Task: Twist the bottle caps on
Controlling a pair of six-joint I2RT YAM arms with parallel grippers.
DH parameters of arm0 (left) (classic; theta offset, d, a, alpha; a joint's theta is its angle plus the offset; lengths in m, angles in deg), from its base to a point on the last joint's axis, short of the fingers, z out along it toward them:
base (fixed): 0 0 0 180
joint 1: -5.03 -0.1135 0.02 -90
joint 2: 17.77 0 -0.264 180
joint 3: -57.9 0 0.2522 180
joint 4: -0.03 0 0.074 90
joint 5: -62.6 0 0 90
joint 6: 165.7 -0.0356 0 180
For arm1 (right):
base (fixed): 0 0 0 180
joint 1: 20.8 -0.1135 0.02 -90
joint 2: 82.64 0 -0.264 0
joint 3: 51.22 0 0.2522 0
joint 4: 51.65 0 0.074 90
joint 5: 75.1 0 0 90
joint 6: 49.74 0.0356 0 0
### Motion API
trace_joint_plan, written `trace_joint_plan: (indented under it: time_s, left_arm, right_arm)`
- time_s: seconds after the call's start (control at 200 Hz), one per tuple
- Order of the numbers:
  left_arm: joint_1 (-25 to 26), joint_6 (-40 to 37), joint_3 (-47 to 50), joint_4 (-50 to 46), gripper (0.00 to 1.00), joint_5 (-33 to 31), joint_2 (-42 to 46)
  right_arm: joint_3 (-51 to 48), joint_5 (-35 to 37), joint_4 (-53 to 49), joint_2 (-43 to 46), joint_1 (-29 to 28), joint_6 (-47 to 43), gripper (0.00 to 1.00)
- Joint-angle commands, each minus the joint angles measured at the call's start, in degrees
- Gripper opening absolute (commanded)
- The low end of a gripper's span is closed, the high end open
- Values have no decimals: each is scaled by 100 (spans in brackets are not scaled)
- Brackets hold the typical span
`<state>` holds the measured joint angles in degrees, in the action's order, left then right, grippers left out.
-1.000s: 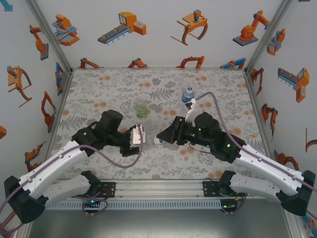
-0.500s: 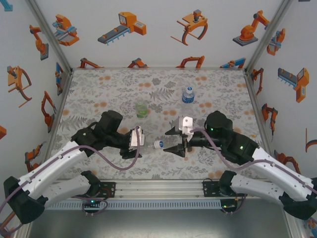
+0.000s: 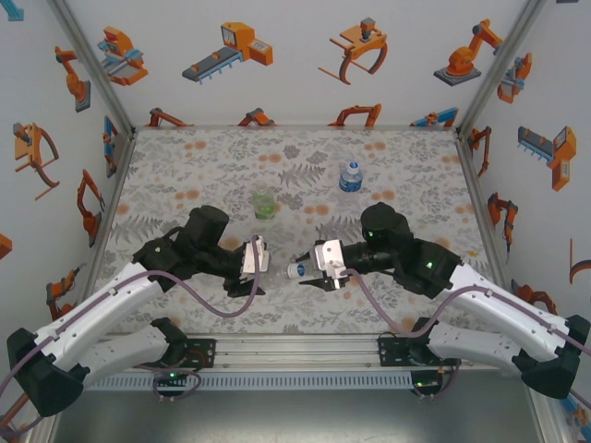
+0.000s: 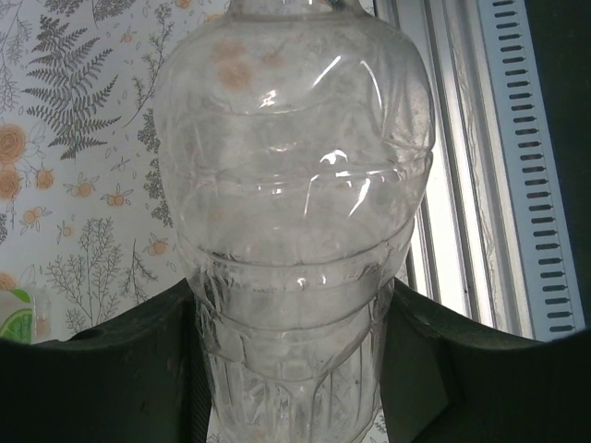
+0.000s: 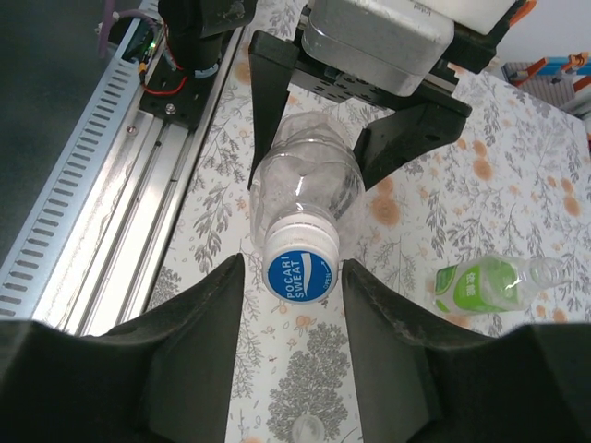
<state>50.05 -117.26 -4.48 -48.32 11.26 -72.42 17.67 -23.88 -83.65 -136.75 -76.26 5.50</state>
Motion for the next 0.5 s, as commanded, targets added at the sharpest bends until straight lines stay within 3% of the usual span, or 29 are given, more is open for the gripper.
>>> trace_joint_plan:
  time_s: [0.0, 0.14, 0.27, 0.34, 0.496]
  left_arm:
    - [-10, -123, -60, -121, 0, 220, 51]
    - [-10, -118, -68, -125, 0, 204, 64]
    - [-10, -126, -77, -123, 0, 196, 67]
    - [-4, -132, -71, -120, 0, 187, 67]
    - [-6, -106, -90, -125, 0, 58, 78]
  right_arm:
    - [67, -285, 277, -12, 3, -162, 41]
    - [54, -306, 291, -12, 8, -101, 29]
    - [-19, -36, 431, -18, 2, 327, 12]
    - [-89, 227, 703, -18, 1, 1048, 0]
    - [-357, 1311, 1389, 13, 1, 3543, 0]
